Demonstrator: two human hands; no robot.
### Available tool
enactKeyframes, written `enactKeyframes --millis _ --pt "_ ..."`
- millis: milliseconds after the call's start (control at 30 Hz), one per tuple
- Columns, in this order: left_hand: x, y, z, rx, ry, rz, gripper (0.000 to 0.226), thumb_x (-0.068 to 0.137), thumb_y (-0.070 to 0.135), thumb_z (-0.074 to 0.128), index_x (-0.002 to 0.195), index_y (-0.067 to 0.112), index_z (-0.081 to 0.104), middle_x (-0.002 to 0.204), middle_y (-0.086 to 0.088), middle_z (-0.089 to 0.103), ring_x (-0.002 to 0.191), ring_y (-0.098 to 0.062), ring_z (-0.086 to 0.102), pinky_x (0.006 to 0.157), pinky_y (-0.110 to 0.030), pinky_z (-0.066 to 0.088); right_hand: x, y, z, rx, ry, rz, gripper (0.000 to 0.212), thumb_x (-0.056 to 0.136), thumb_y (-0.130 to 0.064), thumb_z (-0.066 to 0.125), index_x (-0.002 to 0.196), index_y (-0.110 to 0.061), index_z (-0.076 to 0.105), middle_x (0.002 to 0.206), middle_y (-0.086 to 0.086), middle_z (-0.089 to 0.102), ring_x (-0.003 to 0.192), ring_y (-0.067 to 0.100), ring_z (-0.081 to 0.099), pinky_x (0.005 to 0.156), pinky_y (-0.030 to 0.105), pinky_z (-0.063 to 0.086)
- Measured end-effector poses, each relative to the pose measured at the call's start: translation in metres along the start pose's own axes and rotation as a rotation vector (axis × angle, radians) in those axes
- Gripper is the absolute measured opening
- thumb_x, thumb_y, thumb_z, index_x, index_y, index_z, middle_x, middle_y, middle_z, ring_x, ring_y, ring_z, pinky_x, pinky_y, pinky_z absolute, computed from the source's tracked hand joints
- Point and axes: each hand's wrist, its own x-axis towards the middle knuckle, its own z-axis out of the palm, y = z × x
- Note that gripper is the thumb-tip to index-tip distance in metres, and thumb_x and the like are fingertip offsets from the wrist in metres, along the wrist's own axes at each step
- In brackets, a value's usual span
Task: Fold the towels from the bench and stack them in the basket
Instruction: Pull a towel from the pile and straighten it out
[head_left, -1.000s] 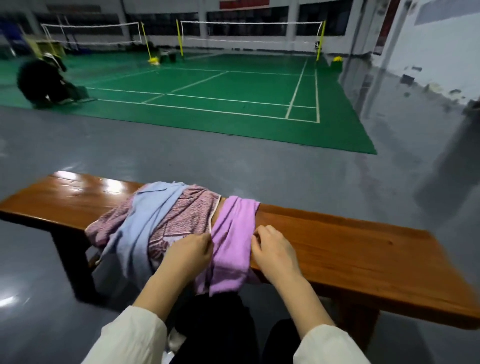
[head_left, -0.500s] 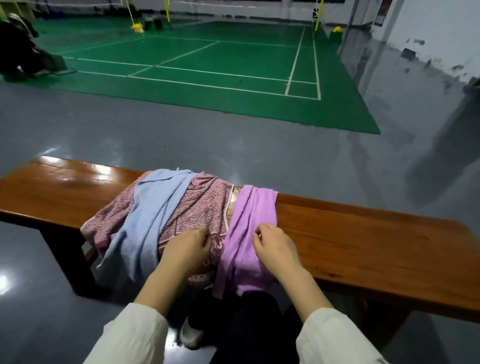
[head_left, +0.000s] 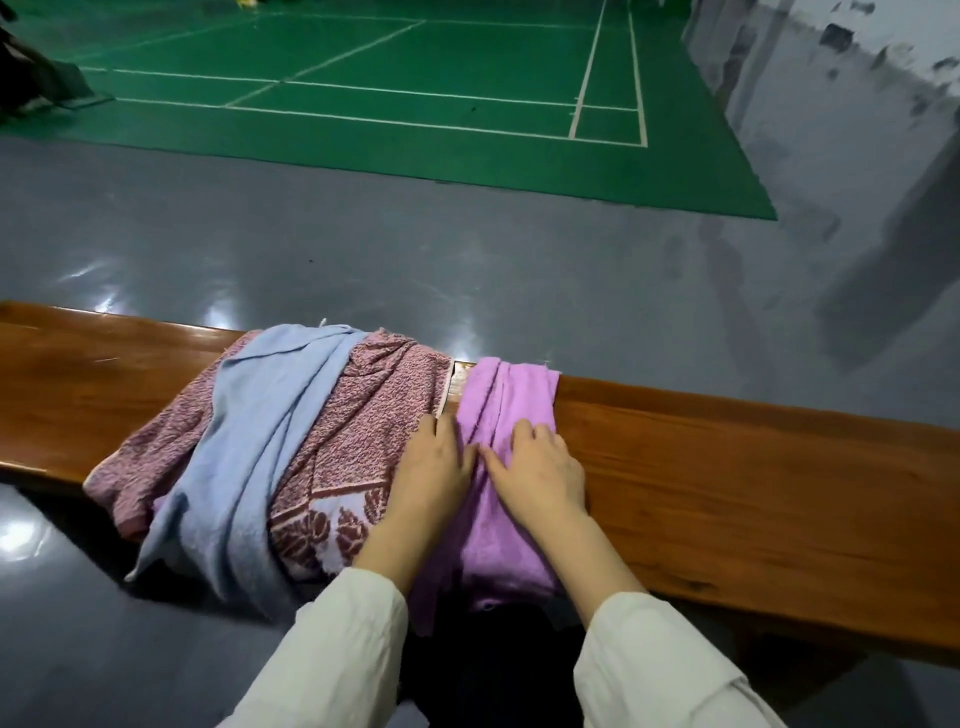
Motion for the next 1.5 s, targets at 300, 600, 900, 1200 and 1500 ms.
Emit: enactKeyframes --millis 300,600,900,1200,1500 --pt "0.000 0.005 -0.002 -0.272 0.075 -0.161 0.011 0.099 0.019 0.047 0.093 0.010 0.049 0.085 -0.013 0.061 0.075 -0.027 0.052 0.063 -0.032 0.028 0.009 0.003 0.011 0.305 0.103 0.087 0.022 0.100 -0.017 0.038 0.115 -0.006 0.049 0.121 0.016 0.056 0.112 0.030 0.051 0.085 0.035 0.039" --pt "-0.017 0.070 -0.034 -1.039 -0.086 -0.362 0.043 0.091 0.040 0.057 0.115 0.003 0.057 0.108 -0.015 0.065 0.098 -0.022 0.063 0.080 -0.024 0.050 -0.019 0.001 -0.022 1.876 -0.002 0.529 0.028 0.099 -0.011 0.041 0.084 -0.004 0.063 0.076 0.013 0.069 0.067 0.022 0.066 0.065 0.029 0.054" --pt "-0.066 0.095 -0.075 -1.217 -0.279 -0.174 0.027 0.091 0.016 0.060 0.107 -0.006 0.060 0.089 -0.015 0.063 0.079 -0.019 0.060 0.070 -0.027 0.048 -0.077 0.020 -0.021 1.659 -0.414 0.441 0.033 0.097 -0.041 0.043 0.093 -0.016 0.064 0.090 0.008 0.065 0.078 0.023 0.062 0.073 0.036 0.050" --pt "-0.084 0.072 -0.111 -1.218 -0.146 -0.155 0.026 0.099 0.024 0.048 0.093 0.012 0.070 0.085 -0.004 0.074 0.079 -0.013 0.068 0.076 -0.028 0.054 -0.085 0.014 -0.046 2.261 -0.240 0.363 0.047 0.094 -0.031 0.044 0.133 -0.007 0.054 0.109 0.018 0.069 0.094 0.029 0.068 0.088 0.037 0.050" --pt "-0.067 0.033 -0.104 -1.035 0.176 -0.235 0.024 0.098 0.025 0.051 0.114 0.012 0.063 0.102 0.004 0.067 0.092 -0.008 0.060 0.083 -0.022 0.045 -0.112 0.075 -0.065 2.093 -0.199 0.408 0.017 0.082 -0.018 0.059 0.066 -0.014 0.058 0.048 -0.001 0.049 0.039 0.008 0.043 0.037 0.016 0.029"
